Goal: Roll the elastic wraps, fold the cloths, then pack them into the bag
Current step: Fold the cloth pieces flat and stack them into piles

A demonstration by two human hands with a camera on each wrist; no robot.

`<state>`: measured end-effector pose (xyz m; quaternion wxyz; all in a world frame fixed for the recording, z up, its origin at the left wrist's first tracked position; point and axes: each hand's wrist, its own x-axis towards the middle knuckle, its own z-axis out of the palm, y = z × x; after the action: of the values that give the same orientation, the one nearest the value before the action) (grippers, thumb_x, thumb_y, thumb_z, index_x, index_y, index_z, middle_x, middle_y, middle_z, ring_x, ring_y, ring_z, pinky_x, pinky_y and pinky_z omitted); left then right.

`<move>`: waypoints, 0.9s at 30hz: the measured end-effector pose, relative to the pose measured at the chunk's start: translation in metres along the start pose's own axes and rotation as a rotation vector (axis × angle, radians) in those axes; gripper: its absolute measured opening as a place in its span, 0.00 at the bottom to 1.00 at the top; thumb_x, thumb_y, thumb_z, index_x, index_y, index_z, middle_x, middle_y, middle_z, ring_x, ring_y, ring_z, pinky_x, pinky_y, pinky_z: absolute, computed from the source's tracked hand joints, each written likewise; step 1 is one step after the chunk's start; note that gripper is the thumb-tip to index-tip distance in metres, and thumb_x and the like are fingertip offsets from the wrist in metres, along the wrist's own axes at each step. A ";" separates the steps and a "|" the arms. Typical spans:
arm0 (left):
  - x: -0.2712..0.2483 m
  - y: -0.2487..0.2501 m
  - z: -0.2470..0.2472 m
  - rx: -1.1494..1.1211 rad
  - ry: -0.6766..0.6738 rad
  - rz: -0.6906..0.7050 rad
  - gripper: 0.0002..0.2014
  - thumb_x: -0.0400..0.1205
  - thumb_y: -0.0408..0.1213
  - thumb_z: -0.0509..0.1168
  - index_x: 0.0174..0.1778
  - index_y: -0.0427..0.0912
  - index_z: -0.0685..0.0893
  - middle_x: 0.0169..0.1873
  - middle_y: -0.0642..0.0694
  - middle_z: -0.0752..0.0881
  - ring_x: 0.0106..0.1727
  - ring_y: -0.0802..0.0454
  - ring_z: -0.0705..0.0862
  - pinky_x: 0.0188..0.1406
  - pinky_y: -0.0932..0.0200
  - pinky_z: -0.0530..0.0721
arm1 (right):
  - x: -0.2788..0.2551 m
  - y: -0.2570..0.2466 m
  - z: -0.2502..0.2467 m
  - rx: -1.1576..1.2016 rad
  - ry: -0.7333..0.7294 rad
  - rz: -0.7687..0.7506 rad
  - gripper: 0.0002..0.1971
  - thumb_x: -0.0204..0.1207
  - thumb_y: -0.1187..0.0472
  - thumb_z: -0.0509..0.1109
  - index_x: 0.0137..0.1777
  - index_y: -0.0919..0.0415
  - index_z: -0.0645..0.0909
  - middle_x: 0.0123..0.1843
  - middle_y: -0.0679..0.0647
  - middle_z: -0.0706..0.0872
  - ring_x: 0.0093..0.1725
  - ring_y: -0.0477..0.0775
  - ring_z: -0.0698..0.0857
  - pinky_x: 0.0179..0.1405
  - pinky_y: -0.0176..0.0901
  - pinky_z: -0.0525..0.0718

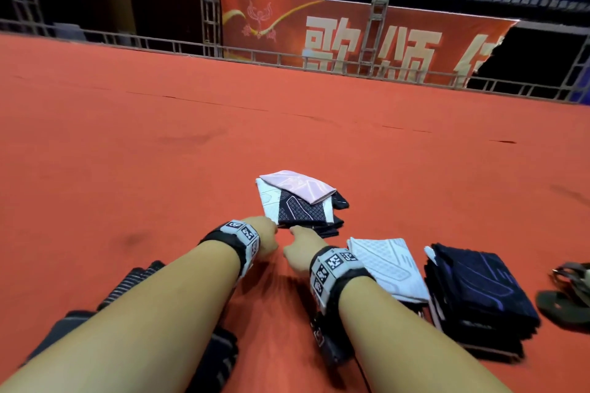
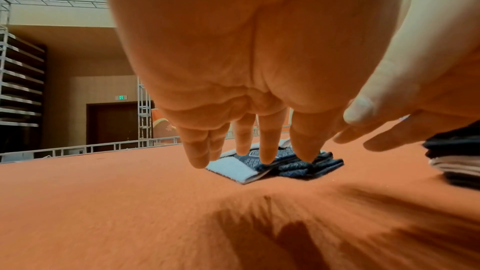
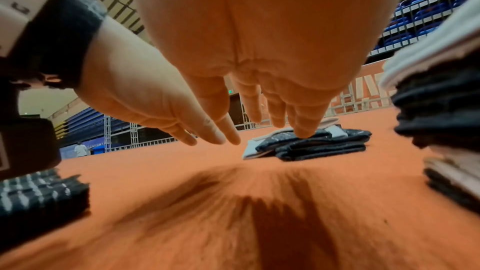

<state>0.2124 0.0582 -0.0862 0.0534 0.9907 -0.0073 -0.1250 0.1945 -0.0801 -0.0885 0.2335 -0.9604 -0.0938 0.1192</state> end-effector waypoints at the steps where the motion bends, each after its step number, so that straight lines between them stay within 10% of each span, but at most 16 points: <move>1: 0.008 -0.001 0.005 0.005 -0.010 0.010 0.28 0.76 0.49 0.59 0.69 0.42 0.84 0.70 0.42 0.83 0.72 0.39 0.81 0.71 0.48 0.81 | 0.006 0.003 0.004 0.021 0.000 0.010 0.28 0.77 0.59 0.66 0.78 0.63 0.73 0.76 0.63 0.78 0.74 0.63 0.79 0.73 0.51 0.78; 8: 0.043 0.007 0.025 0.073 -0.015 0.010 0.21 0.83 0.41 0.61 0.74 0.48 0.81 0.80 0.41 0.66 0.71 0.34 0.75 0.71 0.50 0.73 | 0.038 0.018 0.037 0.089 0.005 0.047 0.30 0.68 0.50 0.53 0.68 0.58 0.79 0.66 0.62 0.84 0.68 0.65 0.81 0.70 0.54 0.79; 13: 0.058 0.008 0.029 0.032 0.003 0.046 0.22 0.82 0.44 0.62 0.73 0.50 0.81 0.79 0.47 0.66 0.67 0.35 0.79 0.72 0.47 0.77 | 0.069 0.032 0.070 0.099 -0.024 0.154 0.38 0.63 0.50 0.50 0.76 0.58 0.69 0.80 0.64 0.72 0.80 0.68 0.68 0.80 0.61 0.68; 20: 0.047 0.006 0.006 -0.105 0.092 0.085 0.22 0.81 0.39 0.60 0.73 0.46 0.82 0.77 0.52 0.75 0.73 0.44 0.79 0.73 0.52 0.77 | 0.035 0.026 0.039 0.187 -0.001 0.158 0.28 0.71 0.57 0.65 0.72 0.64 0.75 0.73 0.62 0.77 0.73 0.64 0.77 0.72 0.52 0.77; 27: 0.009 -0.002 -0.033 -0.166 0.138 0.024 0.16 0.69 0.48 0.55 0.46 0.52 0.84 0.61 0.53 0.86 0.64 0.42 0.84 0.64 0.46 0.82 | 0.004 0.024 0.015 0.236 0.008 0.184 0.32 0.75 0.59 0.66 0.81 0.58 0.70 0.72 0.62 0.82 0.68 0.63 0.82 0.61 0.43 0.79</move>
<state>0.2293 0.0633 -0.0573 0.1371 0.9890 -0.0052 -0.0558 0.1969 -0.0939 -0.1134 0.3330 -0.9314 0.0102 0.1465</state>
